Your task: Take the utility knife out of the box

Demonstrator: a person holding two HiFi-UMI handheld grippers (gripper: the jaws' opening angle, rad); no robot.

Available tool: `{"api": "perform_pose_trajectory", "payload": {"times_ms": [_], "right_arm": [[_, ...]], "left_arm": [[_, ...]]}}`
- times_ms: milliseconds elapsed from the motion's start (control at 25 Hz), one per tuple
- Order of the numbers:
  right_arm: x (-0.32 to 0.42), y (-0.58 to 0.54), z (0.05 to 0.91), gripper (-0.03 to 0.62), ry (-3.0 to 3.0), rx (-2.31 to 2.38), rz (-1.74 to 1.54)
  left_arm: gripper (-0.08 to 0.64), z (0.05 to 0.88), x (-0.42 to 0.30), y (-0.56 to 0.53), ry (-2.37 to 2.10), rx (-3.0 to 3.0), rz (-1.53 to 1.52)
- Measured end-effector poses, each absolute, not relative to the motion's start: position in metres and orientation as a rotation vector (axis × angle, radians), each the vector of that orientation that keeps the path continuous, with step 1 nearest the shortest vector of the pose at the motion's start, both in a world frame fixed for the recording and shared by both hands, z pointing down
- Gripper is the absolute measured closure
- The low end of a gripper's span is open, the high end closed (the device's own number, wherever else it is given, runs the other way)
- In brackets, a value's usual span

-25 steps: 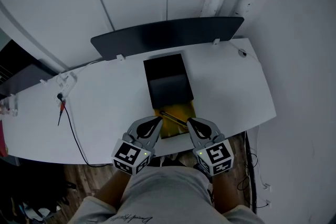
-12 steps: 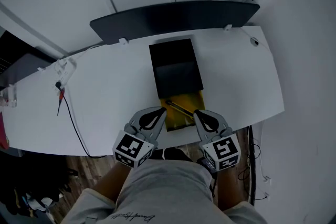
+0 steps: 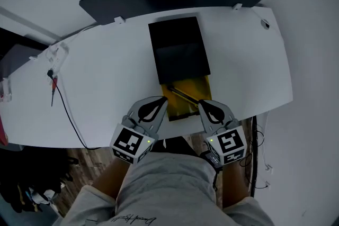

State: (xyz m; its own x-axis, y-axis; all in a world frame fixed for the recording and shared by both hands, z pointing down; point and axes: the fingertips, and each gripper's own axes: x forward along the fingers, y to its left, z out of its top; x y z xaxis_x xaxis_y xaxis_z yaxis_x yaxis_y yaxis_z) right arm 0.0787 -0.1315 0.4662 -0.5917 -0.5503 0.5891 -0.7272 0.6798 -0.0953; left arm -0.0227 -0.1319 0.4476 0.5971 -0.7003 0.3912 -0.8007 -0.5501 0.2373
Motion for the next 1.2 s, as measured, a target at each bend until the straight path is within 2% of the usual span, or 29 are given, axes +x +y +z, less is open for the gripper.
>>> {"api": "perform_pose_trajectory", "payload": {"times_ms": [1000,1200], "right_arm": [[0.066,-0.137,0.559,0.577,-2.184,0.808,0.432],[0.063,-0.136,0.578,0.554,-2.118,0.722,0.386]], "left_arm": [[0.558,0.512,-0.024,-0.125,-1.119,2.366,0.418],[0.558,0.518,-0.023,-0.127,-1.103,2.359,0.414]]}}
